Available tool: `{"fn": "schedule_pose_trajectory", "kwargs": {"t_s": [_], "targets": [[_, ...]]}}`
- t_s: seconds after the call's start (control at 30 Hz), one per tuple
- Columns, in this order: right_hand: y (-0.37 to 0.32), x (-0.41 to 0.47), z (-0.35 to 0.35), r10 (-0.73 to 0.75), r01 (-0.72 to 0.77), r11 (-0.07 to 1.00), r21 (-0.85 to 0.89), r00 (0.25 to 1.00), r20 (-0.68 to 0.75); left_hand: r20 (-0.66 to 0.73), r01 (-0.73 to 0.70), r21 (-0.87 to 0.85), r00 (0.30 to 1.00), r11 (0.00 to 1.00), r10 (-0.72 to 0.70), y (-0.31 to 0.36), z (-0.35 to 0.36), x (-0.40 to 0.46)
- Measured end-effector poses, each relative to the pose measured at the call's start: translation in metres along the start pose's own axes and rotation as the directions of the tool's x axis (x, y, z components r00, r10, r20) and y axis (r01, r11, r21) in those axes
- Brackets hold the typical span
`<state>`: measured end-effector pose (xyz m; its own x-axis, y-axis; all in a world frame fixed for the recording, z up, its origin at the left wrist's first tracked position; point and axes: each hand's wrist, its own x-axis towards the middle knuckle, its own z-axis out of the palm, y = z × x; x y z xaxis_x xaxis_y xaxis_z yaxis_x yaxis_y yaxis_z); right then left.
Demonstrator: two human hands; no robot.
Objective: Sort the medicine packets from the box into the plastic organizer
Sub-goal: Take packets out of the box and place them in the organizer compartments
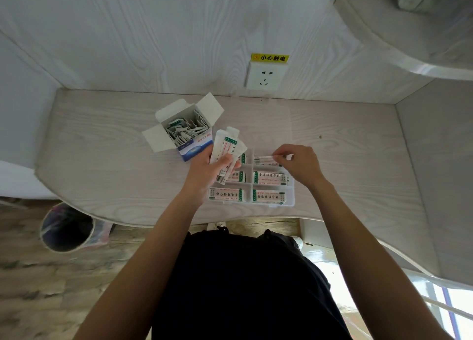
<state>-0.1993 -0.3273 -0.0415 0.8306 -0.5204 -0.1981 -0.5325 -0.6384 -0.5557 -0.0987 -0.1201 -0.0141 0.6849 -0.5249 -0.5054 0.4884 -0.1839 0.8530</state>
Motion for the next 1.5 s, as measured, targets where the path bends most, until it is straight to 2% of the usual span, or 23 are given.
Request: {"fn": "schedule_pose_trajectory", "kwargs": {"t_s": [0.07,0.13,0.17,0.37,0.53,0.63,0.7,0.77,0.83,0.93,1.0,1.1,1.23,1.33,1.4,1.5], "targets": [[-0.005,0.001,0.004,-0.021,0.024,0.973,-0.230,1.000,0.017,0.001,0.008,-0.001,1.000,1.000,-0.008,0.001,0.001,0.000],[-0.010,0.003,0.005,-0.098,0.114,0.873,-0.475,0.994,0.058,-0.001,0.006,-0.004,1.000,1.000,-0.006,0.002,0.001,-0.001],[-0.013,0.005,0.005,-0.123,0.147,0.835,-0.530,0.989,0.082,-0.002,0.004,-0.004,1.000,1.000,-0.004,0.003,0.000,-0.002],[-0.020,0.012,0.005,-0.105,0.188,0.805,-0.562,0.979,0.177,-0.003,0.000,-0.011,1.000,1.000,0.000,0.004,0.000,-0.003],[-0.022,0.014,0.007,-0.154,0.261,0.779,-0.570,0.961,0.230,0.001,-0.001,-0.007,1.000,1.000,0.001,0.002,0.000,-0.003],[-0.025,0.011,0.006,-0.164,0.209,0.863,-0.459,0.977,0.137,0.010,-0.009,0.000,1.000,1.000,0.009,0.001,0.000,-0.004],[-0.034,0.003,0.004,-0.169,0.161,0.968,-0.194,0.985,-0.023,0.014,-0.023,-0.005,1.000,1.000,0.023,0.000,0.000,-0.004],[-0.051,-0.007,0.004,-0.125,0.140,0.983,0.118,0.985,-0.123,0.012,-0.027,0.004,1.000,1.000,0.027,-0.001,0.000,-0.004],[-0.067,-0.015,0.005,-0.083,0.105,0.958,0.268,0.992,-0.093,0.008,-0.025,0.022,1.000,0.999,0.024,-0.002,0.003,-0.003],[-0.077,-0.017,0.013,0.017,-0.018,0.917,0.398,1.000,0.005,0.029,-0.017,0.056,0.999,0.998,0.016,-0.004,0.005,-0.002],[-0.078,-0.016,0.018,0.075,-0.087,0.881,0.464,0.996,0.045,0.066,-0.029,0.074,0.998,0.997,0.024,-0.003,0.006,-0.002],[-0.075,-0.016,0.022,0.085,-0.113,0.843,0.525,0.993,0.078,0.103,-0.025,0.103,0.995,0.994,0.014,-0.003,0.008,-0.003],[-0.071,-0.016,0.021,0.084,-0.131,0.772,0.622,0.991,0.105,0.043,0.002,0.107,0.999,0.994,-0.006,-0.008,0.006,-0.001],[-0.062,-0.015,0.017,0.116,-0.108,0.776,0.621,0.993,0.027,0.016,-0.006,0.128,1.000,0.992,0.004,-0.010,0.004,0.000],[-0.047,-0.012,0.011,0.227,-0.134,0.764,0.631,0.971,-0.068,0.015,-0.027,0.109,1.000,0.994,0.025,-0.010,0.002,-0.001],[-0.024,-0.008,0.004,0.406,-0.216,0.759,0.615,0.894,-0.187,-0.034,-0.013,0.070,0.999,0.997,0.016,-0.009,0.000,0.000]]}}
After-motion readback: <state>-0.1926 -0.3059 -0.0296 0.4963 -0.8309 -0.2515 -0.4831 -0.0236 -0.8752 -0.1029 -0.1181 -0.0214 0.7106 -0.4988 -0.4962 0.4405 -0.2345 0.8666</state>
